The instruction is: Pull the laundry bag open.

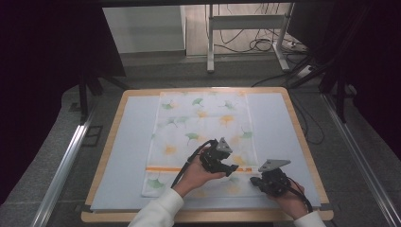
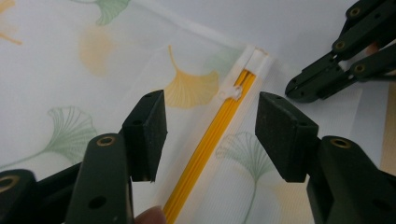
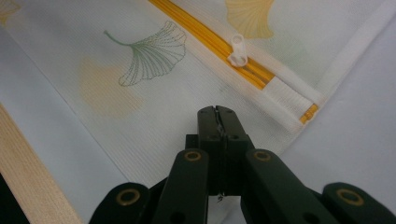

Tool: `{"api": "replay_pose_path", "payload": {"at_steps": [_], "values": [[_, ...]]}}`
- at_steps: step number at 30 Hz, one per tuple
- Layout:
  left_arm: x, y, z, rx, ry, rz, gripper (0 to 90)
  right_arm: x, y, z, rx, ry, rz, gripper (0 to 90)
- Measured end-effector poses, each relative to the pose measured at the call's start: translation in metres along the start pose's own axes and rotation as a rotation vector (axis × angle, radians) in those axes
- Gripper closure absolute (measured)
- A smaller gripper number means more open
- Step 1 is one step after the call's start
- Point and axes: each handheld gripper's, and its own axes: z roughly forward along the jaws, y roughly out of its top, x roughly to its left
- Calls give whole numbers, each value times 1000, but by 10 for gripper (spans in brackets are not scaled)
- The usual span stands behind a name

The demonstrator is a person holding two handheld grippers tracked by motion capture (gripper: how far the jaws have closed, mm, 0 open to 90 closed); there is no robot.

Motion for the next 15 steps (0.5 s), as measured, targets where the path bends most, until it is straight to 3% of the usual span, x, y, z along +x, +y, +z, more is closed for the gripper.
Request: {"api": "replay_pose_path", "payload": {"at_steps": [8, 15], "values": [[2, 7, 17, 25, -21, 21, 463, 0, 0, 0, -2, 1, -2, 892], [1, 10, 28, 29, -49, 0, 489, -1, 0, 0, -3, 5, 2, 891]]}}
